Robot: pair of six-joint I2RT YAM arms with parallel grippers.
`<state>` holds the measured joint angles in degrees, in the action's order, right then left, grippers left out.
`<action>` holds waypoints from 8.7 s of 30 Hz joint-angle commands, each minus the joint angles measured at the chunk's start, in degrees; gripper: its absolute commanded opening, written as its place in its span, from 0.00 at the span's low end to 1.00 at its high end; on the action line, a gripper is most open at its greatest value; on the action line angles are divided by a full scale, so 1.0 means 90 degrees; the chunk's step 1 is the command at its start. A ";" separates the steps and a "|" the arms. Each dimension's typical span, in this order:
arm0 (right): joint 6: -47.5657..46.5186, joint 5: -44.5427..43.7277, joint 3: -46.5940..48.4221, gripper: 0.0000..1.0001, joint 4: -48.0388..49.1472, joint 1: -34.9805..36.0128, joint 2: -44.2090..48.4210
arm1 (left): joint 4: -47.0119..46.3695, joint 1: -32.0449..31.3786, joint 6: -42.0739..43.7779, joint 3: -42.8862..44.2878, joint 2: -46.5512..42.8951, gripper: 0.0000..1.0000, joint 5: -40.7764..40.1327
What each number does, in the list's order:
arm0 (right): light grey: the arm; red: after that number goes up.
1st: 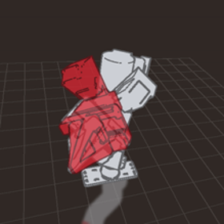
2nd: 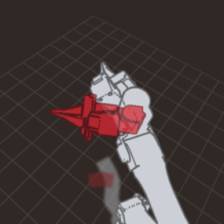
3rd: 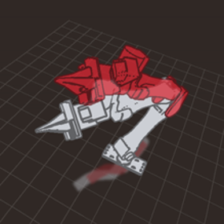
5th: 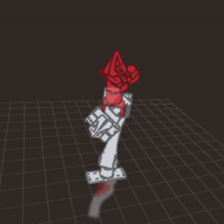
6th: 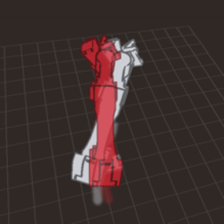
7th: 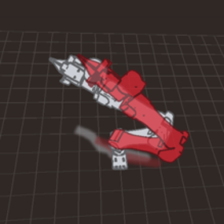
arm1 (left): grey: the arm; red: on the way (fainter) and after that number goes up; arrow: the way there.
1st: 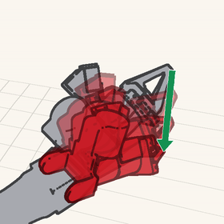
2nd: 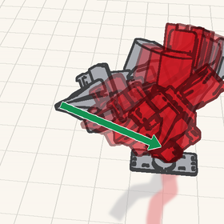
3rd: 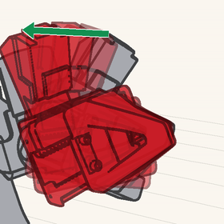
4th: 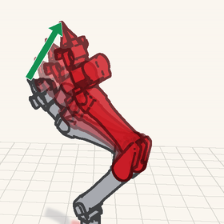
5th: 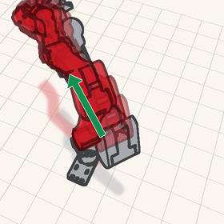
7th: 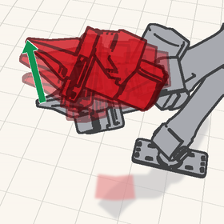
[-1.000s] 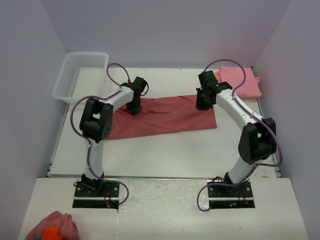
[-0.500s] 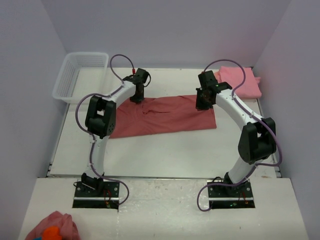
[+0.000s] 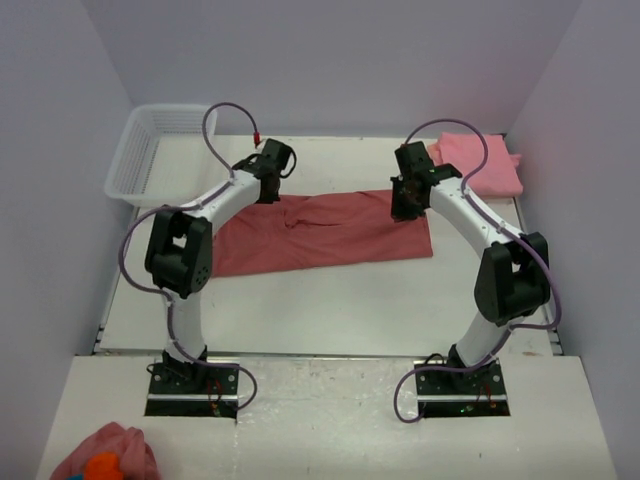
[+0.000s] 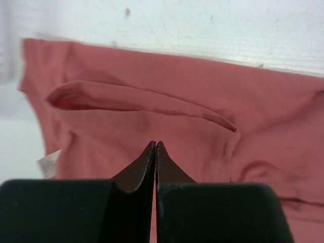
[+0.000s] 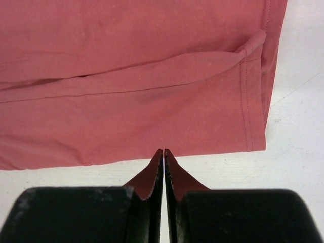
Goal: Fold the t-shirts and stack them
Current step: Fold the other side of the tshirt into a rectangle, then rotate the tshirt 90 degrees, then grab the bottom of the folded rectangular tshirt with both arms
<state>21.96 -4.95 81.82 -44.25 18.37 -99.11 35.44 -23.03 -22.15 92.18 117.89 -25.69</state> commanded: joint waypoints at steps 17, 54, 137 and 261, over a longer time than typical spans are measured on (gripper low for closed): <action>-0.0164 0.0412 0.1357 0.00 0.0093 -0.0029 -0.1448 | 0.1238 -0.0166 -0.1297 -0.1014 -0.1957 0.00 0.0550; 0.0431 0.0872 0.0823 0.00 0.0121 -0.0020 -0.2465 | 0.1247 0.0556 -0.0684 0.1925 0.1842 0.00 0.1653; 0.0452 -0.0083 0.1153 0.46 0.0123 0.3867 -0.0746 | -0.0336 0.0449 0.0949 0.4561 0.1844 0.77 0.3158; 0.3391 0.3245 -0.6181 0.61 0.5326 0.2588 0.2527 | 0.1130 0.0947 -0.1562 -0.5653 -0.5969 0.91 0.3920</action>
<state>51.55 23.59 26.11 -1.50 41.87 -74.22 44.18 -14.90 -35.03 41.39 65.84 10.63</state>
